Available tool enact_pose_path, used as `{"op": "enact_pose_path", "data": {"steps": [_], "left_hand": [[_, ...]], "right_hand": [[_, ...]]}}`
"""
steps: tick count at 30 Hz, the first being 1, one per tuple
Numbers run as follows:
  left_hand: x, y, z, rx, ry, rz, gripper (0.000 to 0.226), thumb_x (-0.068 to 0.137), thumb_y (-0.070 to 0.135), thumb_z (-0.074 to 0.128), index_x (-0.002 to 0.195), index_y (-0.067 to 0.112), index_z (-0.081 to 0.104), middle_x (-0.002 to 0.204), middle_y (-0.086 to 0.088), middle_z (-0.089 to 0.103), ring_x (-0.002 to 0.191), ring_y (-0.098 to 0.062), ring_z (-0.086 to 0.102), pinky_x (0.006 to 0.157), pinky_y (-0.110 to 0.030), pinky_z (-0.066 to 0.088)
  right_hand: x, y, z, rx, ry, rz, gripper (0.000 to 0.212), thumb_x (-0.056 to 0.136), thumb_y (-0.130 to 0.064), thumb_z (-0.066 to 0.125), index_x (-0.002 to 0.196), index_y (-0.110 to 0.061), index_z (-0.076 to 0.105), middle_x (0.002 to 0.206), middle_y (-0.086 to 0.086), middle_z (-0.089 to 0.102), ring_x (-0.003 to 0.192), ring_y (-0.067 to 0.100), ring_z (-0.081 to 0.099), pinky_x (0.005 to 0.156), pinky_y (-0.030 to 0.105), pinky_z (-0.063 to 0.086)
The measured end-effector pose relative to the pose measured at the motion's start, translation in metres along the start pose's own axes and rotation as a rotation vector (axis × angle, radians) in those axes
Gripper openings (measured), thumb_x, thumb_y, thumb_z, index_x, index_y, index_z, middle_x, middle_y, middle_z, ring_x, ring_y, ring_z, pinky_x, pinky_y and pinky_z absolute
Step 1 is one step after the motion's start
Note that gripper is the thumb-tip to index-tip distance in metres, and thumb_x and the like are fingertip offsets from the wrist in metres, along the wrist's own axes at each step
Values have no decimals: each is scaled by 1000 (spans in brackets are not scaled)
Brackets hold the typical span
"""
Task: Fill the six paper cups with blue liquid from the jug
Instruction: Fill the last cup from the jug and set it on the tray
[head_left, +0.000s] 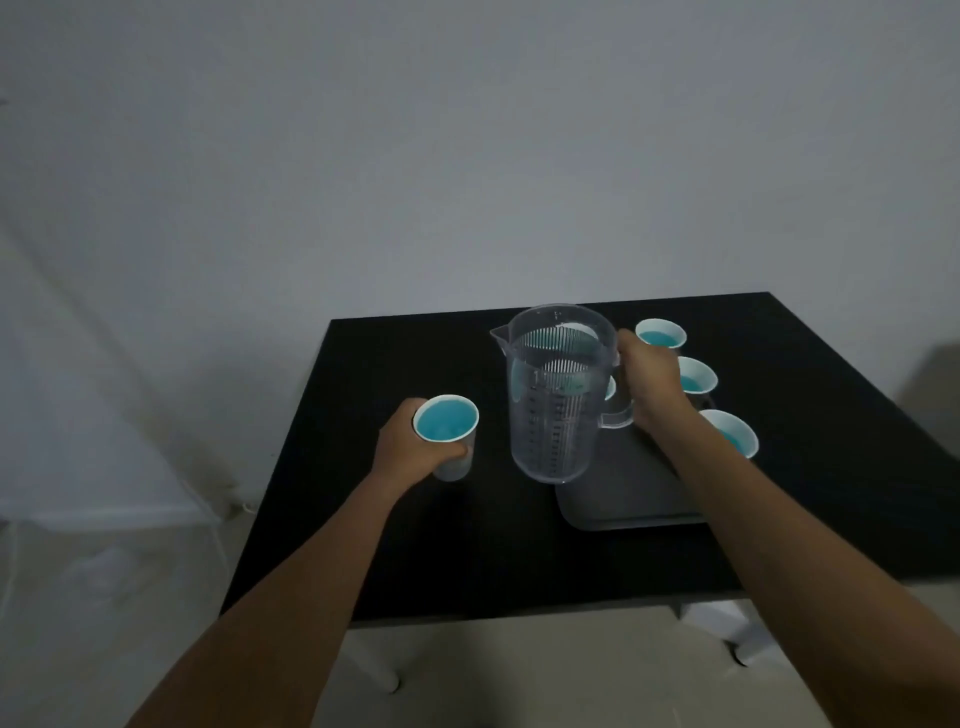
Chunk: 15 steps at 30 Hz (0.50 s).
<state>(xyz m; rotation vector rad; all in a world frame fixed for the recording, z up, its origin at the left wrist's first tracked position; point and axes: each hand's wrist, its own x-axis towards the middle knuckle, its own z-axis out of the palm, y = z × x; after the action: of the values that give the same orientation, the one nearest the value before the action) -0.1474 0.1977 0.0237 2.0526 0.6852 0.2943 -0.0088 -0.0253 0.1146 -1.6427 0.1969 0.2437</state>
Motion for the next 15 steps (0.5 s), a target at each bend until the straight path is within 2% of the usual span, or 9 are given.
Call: {"op": "enact_pose_path", "data": {"steps": [2,5,8,11,13,15], "left_hand": [[-11,8,12,-14,-6,-8,71,61,18,89,120,24,51,114,9,56,109,-10,54,94,-34,48],[-28,20,30,-28,-21,-7,70,61,17,88,120,23,51,114,8,56,111,-12,54,97,-39,48],[-45,29,48,-43,-40,3,68,60,18,89,116,25,52,111,10,57,108,-11,56,95,-37,50],[-60,38,67,-59,-65,12,68,59,19,90,116,24,53,111,9,59,107,-11,57,91,-34,51],[-68,44,79,-59,-80,19,69,59,19,90,118,22,54,114,6,60,107,-12,58,92,-34,51],[-73,50,89,-52,-86,25,70,60,19,90,119,21,53,115,5,60,107,-12,58,93,-35,51]], "right_hand": [[-6,0,-18,-7,13,6,19,86,-26,55,72,-14,52,62,3,49,57,17,45,52,28,35],[-14,3,-46,5,31,17,27,84,-31,58,96,-8,63,67,2,55,61,17,48,54,29,35],[-22,6,-75,53,7,-13,31,82,-26,61,100,-2,66,68,1,59,58,13,50,57,28,40],[-31,9,-104,65,-11,-34,15,85,-23,60,84,-8,61,65,-1,53,55,10,44,54,25,36],[-32,10,-123,65,10,-40,16,87,-20,58,73,-12,57,64,-1,51,54,10,42,52,23,35],[-32,11,-139,45,29,-29,18,86,-20,56,70,-13,55,64,1,49,57,12,42,54,24,36]]}}
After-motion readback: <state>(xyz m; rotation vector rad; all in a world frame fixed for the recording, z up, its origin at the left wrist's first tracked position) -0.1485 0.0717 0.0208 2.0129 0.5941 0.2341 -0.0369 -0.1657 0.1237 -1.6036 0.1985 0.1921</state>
